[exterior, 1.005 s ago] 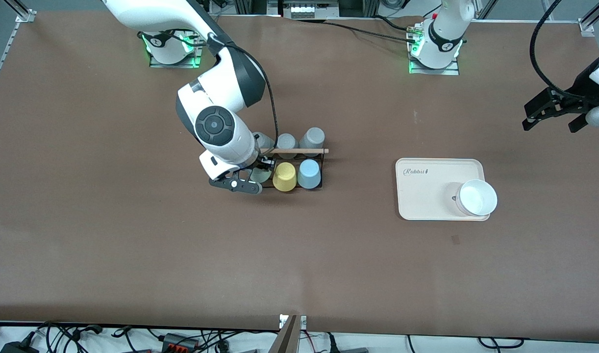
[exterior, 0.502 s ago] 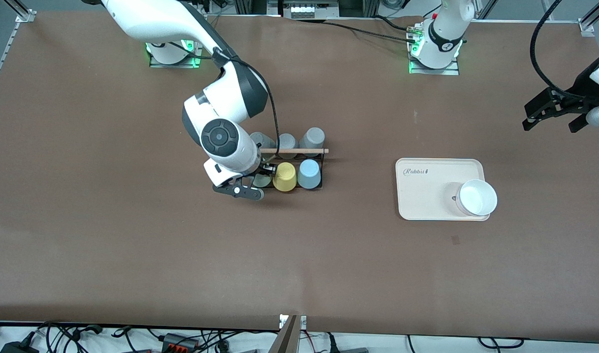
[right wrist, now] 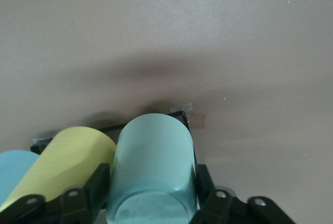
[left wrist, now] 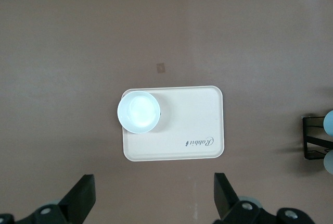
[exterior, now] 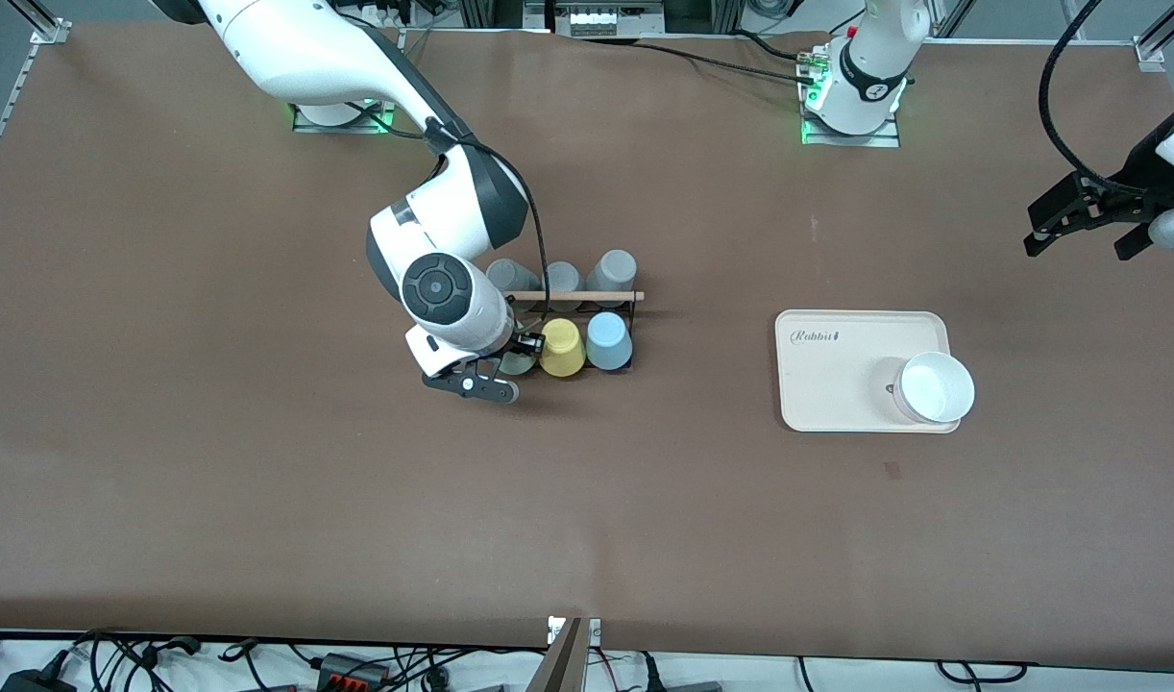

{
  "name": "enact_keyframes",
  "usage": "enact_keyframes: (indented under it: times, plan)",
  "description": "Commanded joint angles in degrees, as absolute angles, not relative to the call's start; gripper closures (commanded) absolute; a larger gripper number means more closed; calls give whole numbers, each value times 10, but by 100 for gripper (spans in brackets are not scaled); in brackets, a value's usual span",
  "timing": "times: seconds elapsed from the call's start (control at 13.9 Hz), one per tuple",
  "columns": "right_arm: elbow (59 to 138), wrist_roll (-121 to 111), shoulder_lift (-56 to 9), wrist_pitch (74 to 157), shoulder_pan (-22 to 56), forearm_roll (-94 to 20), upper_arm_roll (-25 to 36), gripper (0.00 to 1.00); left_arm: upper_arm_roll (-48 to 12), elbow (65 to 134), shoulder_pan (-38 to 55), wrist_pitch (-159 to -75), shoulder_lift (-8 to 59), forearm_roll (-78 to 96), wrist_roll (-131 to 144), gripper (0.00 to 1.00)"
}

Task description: Hang scattered cups on rack with three cups

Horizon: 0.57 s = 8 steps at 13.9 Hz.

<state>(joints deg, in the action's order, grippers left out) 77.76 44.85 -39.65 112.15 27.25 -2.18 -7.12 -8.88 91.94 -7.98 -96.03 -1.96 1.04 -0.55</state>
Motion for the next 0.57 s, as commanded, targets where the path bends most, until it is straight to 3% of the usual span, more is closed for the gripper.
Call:
enact_keyframes:
  times: [0.0, 0.29, 0.5]
  plan:
    - [712, 456, -394, 1052, 258, -26, -69, 0, -90, 912, -83, -960, -19, 11, -6, 0]
    - [597, 445, -391, 928, 215, -25, -68, 0, -90, 912, -83, -960, -19, 11, -6, 0]
    - [585, 338, -353, 921, 151, -22, -62, 0, -90, 912, -83, -960, -19, 11, -6, 0]
